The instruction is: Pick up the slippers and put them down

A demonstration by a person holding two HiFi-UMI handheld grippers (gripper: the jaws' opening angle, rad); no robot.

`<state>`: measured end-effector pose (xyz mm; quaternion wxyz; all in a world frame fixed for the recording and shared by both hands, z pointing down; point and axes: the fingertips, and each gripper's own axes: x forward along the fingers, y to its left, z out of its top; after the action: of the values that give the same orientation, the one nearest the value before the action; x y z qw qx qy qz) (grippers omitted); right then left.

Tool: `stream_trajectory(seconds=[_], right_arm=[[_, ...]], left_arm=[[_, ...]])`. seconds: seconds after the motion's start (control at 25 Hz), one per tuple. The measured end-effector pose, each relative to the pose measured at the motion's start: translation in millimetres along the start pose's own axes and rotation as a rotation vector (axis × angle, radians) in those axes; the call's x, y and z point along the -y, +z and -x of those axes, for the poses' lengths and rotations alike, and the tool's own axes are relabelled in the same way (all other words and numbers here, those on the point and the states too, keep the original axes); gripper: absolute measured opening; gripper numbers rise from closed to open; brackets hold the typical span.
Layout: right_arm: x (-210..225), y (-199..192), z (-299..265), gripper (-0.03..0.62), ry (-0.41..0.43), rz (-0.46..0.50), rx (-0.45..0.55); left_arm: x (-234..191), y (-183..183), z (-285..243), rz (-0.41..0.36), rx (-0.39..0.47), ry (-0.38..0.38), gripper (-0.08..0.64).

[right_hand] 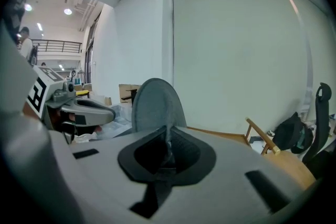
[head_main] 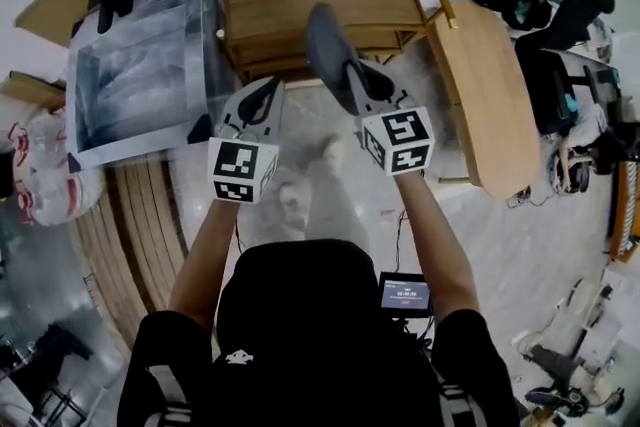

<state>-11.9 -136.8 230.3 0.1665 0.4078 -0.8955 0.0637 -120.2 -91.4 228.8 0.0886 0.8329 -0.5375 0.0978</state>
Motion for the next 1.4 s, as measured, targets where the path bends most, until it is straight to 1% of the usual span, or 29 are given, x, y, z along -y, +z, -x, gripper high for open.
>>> stream_trajectory(seconds=[0.2,0.36,0.48,0.64,0.8,0.92,1.04,1.4], right_arm=[[7.7,-8.8,10.2,0.005,-0.023,-0.008,-0.004],[15.9,-22.2,17.4,0.005,-0.036,-0.025,-0.021],[19.6,-28.9,24.9,0.005,-0.033,-0.033,-0.02],[27.2,-40.0,38.8,0.005,-0.031,-0.048,-0.028],[28.0,-56.2,50.0,0.005,-0.017,-0.049,-0.024],[29.5,-74.3,53.4,0.005,-0.002,-0.048,-0.018],[32.6,-98.3,48.0,0.005,0.009,-0.051,-0.004],[41.8,-197.0,13.1,0.005,0.006,-0.065,0.041]], left_arm=[[7.3,-5.9,-0.8,0.016,-0.008,-0.009,0.006],[17.2,-9.9,-2.9,0.0,-0.019,-0.017,0.006],[26.5,-11.0,-5.1,0.004,-0.017,-0.017,0.006],[39.7,-15.5,-8.1,0.007,-0.022,0.007,0.005],[44.7,-34.0,-8.9,0.034,-0.03,0.045,0.006],[50.6,-56.6,-14.1,0.057,-0.034,0.063,0.005],[55.5,-89.1,-22.8,0.055,-0.044,0.07,0.005],[63.9,-209.7,-60.0,0.03,-0.054,0.064,0.006]])
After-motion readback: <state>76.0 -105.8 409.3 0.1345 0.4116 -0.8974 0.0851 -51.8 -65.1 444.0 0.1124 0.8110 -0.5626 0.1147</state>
